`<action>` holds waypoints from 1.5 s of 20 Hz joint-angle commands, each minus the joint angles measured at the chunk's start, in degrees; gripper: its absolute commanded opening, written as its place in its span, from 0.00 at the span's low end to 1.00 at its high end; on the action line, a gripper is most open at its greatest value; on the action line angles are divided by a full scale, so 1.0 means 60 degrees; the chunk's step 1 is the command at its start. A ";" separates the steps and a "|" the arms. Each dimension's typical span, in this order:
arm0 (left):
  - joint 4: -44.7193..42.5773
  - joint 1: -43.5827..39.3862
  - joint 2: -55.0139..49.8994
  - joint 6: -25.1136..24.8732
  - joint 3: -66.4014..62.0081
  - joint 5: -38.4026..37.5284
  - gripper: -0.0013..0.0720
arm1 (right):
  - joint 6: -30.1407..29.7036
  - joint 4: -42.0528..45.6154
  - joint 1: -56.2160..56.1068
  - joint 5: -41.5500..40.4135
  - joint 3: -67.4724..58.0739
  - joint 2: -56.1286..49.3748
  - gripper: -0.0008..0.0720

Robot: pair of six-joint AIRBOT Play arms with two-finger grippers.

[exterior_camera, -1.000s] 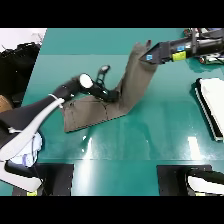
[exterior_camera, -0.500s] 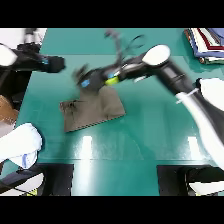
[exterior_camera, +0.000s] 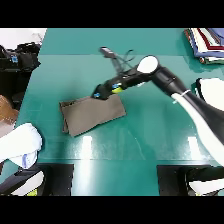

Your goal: Fold the shirts.

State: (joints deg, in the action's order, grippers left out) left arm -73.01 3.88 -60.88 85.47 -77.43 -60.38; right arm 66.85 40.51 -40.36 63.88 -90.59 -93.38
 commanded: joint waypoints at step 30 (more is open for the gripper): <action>0.0743 -0.3217 0.0029 0.0015 -0.0011 0.0725 0.05 | 0.1650 0.2029 0.6317 0.0812 -0.1610 -0.0321 0.03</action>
State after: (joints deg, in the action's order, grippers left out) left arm -68.55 -12.36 -60.71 84.79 -77.43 -57.76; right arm 74.26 46.50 -13.17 69.19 -100.01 -100.66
